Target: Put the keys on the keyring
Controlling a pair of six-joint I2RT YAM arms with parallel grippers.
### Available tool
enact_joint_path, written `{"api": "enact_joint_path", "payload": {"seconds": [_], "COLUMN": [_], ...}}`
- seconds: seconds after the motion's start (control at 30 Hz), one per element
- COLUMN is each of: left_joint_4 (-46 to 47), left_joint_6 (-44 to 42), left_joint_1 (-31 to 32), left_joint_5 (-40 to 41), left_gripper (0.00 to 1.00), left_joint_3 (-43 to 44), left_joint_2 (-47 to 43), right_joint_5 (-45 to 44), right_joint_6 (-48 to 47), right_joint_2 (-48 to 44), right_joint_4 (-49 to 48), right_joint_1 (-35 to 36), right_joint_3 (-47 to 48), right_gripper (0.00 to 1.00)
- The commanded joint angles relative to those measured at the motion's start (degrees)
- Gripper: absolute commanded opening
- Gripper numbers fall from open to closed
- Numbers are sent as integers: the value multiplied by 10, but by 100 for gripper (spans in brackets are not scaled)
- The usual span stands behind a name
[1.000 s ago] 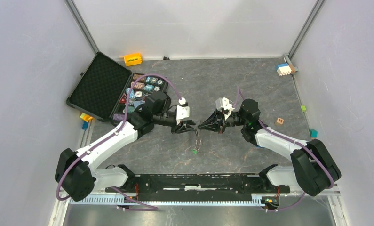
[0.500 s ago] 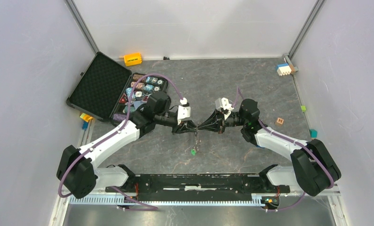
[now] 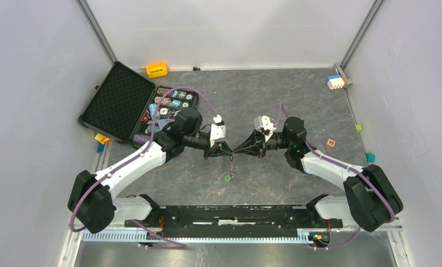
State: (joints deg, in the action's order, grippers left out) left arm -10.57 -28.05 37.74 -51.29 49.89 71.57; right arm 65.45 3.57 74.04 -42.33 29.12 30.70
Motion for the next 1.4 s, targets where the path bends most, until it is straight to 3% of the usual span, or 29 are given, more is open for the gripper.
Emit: {"api": "enact_joint_path", "payload": {"seconds": [0.0,0.3,0.63,0.97,1.37], "left_joint_4": [21,26,15,-81,-117], "left_joint_6": [24,30,23,-37,-70], "left_joint_1": [3,3,4,39,68], "left_joint_5": [-21,-24,11,103,160], "left_gripper": [17,2,2,2,2], "left_joint_3": [20,21,26,80,94], "left_joint_2": [0,1,-18,1,12], "right_joint_5": [-3,-5,-17,-32,-28], "right_joint_6": [-8,-16,-103,-176,-195], "right_joint_2": [-12,-11,-12,-15,-23], "right_joint_4": [-16,-7,85,179,204], "right_joint_1": [-1,-1,0,8,9], "right_joint_3": [19,17,32,54,60], "right_gripper": [0,0,0,16,12]}}
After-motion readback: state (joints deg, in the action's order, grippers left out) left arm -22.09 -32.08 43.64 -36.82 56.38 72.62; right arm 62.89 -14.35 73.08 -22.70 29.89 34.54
